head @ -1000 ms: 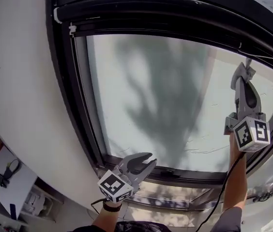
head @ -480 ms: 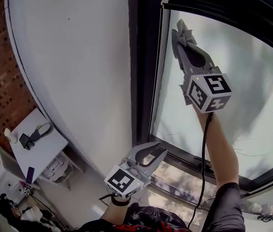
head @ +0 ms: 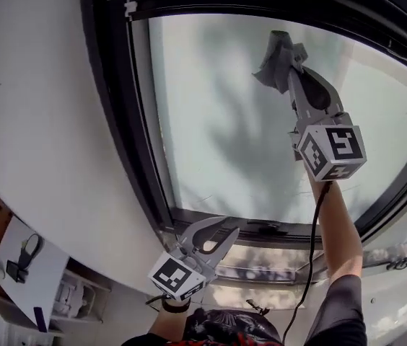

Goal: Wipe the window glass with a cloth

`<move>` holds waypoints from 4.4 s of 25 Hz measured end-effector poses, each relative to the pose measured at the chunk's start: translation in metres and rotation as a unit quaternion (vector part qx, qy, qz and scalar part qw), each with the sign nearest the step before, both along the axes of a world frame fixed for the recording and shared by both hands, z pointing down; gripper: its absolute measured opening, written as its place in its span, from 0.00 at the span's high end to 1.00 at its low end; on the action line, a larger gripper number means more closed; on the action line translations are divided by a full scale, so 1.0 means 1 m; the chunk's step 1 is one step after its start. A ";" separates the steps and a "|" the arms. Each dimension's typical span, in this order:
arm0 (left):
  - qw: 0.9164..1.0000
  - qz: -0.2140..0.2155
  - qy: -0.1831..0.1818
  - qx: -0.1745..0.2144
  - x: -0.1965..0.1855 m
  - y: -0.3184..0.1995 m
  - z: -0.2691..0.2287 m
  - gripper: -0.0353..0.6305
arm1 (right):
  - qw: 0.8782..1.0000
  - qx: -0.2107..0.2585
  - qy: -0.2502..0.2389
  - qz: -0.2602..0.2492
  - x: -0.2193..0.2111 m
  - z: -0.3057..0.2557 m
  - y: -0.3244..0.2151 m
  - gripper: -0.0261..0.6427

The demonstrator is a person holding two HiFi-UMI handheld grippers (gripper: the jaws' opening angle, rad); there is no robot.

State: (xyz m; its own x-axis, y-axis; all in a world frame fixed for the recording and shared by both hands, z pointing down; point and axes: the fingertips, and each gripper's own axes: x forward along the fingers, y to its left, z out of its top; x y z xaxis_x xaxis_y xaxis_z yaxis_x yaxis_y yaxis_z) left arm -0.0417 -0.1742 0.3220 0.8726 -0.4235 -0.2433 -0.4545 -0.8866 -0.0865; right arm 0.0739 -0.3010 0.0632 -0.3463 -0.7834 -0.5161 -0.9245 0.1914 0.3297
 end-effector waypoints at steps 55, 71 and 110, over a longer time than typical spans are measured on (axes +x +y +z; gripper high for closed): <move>0.985 0.172 -0.017 -0.018 0.143 0.037 0.006 0.85 | 0.945 -0.048 -0.188 0.262 0.380 0.042 0.114 0.93; 1.000 -0.026 -0.001 -0.013 0.014 0.007 0.004 0.85 | 0.995 -0.033 -0.041 -0.085 0.009 0.038 -0.006 0.92; 0.993 0.108 -0.027 -0.038 0.122 0.013 0.017 0.85 | 0.966 -0.072 -0.169 0.181 0.297 0.104 0.088 0.92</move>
